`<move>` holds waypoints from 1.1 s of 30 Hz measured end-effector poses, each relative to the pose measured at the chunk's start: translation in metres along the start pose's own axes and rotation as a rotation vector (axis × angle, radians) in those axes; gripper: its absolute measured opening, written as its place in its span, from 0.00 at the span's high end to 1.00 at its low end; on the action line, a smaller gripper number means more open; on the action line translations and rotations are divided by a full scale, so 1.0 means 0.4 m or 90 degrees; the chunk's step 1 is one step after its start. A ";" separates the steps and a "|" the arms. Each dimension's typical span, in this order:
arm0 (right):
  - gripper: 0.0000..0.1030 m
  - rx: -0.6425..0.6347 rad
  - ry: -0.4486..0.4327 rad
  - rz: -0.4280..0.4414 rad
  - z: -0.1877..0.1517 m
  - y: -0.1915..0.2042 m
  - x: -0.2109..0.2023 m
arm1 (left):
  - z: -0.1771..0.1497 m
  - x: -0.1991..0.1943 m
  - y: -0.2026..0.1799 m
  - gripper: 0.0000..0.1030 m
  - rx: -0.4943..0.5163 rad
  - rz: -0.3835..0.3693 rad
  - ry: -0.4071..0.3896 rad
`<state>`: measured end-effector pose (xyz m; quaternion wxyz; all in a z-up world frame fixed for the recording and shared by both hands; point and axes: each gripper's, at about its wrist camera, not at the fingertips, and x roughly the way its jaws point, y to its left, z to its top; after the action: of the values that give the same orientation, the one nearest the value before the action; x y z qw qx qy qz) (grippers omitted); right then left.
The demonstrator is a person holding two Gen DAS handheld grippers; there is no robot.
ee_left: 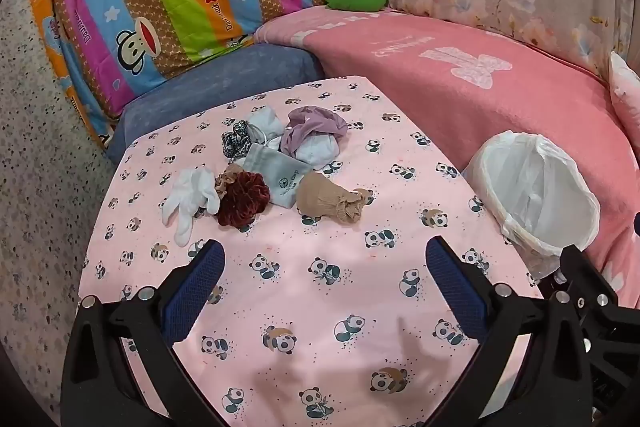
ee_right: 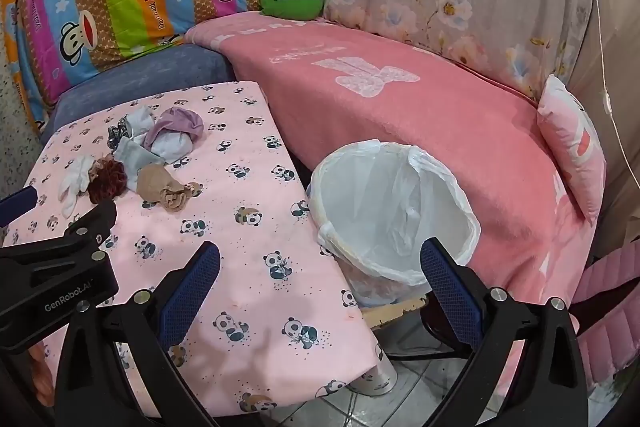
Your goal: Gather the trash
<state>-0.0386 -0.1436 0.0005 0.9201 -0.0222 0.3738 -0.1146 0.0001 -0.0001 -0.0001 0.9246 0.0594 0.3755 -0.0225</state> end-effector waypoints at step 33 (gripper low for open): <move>0.05 0.025 0.017 -0.038 0.075 -0.055 0.015 | 0.079 0.012 -0.043 0.07 0.009 -0.023 0.035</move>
<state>-0.0179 -0.1678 0.0207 0.9114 -0.0137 0.3829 -0.1500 0.0239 -0.0211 0.0176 0.9131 0.0599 0.4013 -0.0405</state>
